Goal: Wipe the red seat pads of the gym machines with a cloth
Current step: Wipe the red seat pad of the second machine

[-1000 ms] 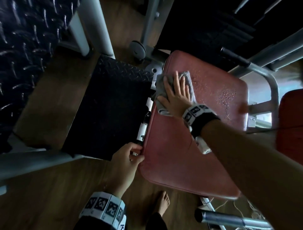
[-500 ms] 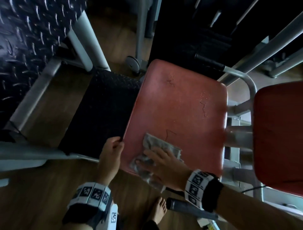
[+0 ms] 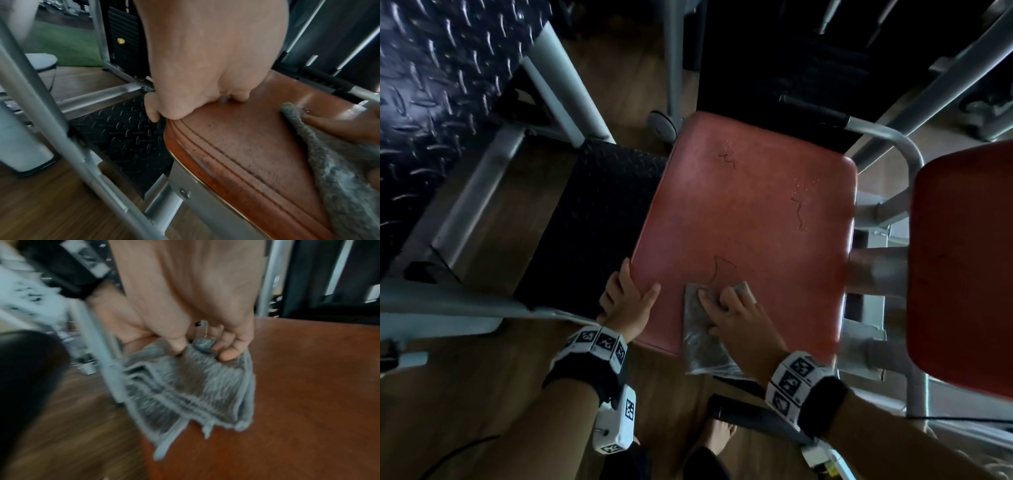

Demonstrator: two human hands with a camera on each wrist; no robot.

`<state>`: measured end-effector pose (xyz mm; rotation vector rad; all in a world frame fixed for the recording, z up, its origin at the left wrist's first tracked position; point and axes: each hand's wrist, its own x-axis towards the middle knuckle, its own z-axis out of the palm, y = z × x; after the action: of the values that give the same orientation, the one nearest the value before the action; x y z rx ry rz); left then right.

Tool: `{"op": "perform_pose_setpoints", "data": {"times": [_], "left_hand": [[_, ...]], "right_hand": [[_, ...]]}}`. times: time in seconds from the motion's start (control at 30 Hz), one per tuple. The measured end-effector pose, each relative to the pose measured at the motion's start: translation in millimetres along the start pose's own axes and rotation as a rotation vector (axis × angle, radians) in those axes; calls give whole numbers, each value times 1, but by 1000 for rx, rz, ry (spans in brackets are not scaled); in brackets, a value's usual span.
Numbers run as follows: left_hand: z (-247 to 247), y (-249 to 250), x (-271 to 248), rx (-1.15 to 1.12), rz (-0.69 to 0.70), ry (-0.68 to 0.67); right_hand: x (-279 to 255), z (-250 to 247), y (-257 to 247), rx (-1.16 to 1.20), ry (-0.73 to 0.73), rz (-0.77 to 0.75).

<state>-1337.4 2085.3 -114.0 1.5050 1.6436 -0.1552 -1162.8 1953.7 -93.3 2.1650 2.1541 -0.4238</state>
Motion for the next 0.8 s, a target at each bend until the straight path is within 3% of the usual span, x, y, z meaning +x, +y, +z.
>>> {"op": "perform_pose_setpoints", "data": {"times": [0.1,0.2,0.3,0.47,0.67,0.8], "left_hand": [[1,-2,6,-8,-18,-13],[3,-2,6,1,-25,-6],[3,-1,4,16,-26,18],[3,1,3,16,-23,24],[3,2,2,13,-18,40],[3,1,4,20,-14,36]], "right_hand": [[-3,9,1,5,-36,-85],[9,1,18,-34,18,-141],[19,-5,32,-8,144,-68],[2,7,28,5,-145,-211],[25,-5,47,18,97,-23],[10,0,34,23,-188,-67]]}}
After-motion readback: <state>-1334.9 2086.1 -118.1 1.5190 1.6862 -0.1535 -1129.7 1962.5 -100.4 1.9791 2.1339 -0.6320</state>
